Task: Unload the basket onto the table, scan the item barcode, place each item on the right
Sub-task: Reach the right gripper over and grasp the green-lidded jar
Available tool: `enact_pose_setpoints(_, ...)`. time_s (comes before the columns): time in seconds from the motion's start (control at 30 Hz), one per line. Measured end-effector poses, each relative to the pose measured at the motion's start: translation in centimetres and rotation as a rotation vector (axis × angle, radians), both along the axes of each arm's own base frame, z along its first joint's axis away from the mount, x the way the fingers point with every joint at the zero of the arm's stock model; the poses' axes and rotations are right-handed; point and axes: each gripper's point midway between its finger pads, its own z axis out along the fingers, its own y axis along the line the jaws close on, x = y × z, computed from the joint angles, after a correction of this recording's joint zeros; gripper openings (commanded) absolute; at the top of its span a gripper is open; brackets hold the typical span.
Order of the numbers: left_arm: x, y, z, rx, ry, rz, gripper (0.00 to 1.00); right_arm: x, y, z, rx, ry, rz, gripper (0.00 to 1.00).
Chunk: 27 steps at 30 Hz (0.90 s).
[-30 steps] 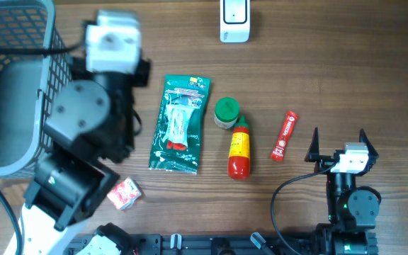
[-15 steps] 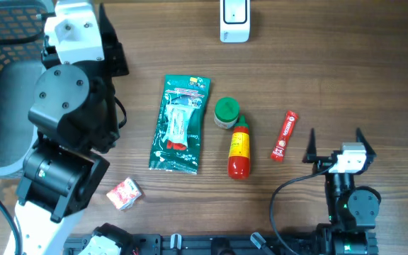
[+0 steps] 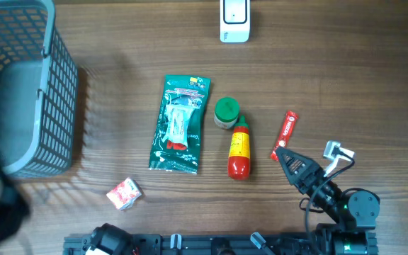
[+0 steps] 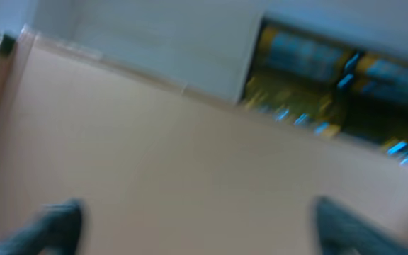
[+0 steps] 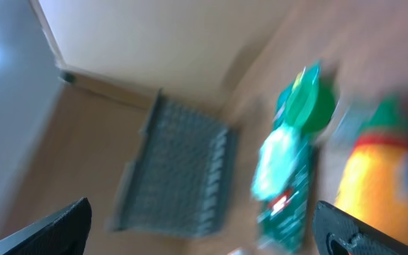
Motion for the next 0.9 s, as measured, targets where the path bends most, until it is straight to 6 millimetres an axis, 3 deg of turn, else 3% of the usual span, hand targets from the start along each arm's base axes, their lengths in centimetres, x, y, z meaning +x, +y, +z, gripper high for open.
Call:
enact_pose_setpoints(0.03,-1.2,0.2,0.5,-0.011,-0.037,-0.017,1.0,-0.2,0.2,0.1,0.056,0.052,0.018,0.77)
enact_pose_setpoints(0.07,-2.4,0.5,1.0,-0.023,-0.079,-0.032,1.0,-0.3,0.3,0.3,0.092,0.072,0.026,0.78)
enact_pose_setpoints(0.17,-4.6,1.0,1.9,-0.04,-0.154,-0.058,1.0,-0.8,0.6,2.4,0.114,-0.005,0.058,0.9)
enact_pose_setpoints(0.23,-5.4,1.1,1.5,-0.028,-0.15,-0.067,1.0,-1.0,0.7,3.0,0.121,-0.017,0.069,0.99)
enact_pose_setpoints(0.37,-6.8,1.6,1.0,-0.022,-0.159,-0.064,1.0,-1.2,0.7,4.2,0.124,-0.038,0.069,0.99)
enact_pose_setpoints(0.53,-9.4,2.6,0.8,-0.035,-0.21,-0.036,1.0,-1.3,0.4,7.6,0.093,-0.078,0.042,0.99)
enact_pose_setpoints(0.67,-11.2,3.2,-0.5,-0.042,-0.244,-0.003,1.0,0.7,-0.4,7.8,-0.023,0.055,-0.029,0.99)
enact_pose_setpoints(0.9,-14.2,3.5,-3.7,-0.075,-0.348,0.103,1.0,6.0,-2.8,7.3,-0.379,0.39,-0.114,0.99)
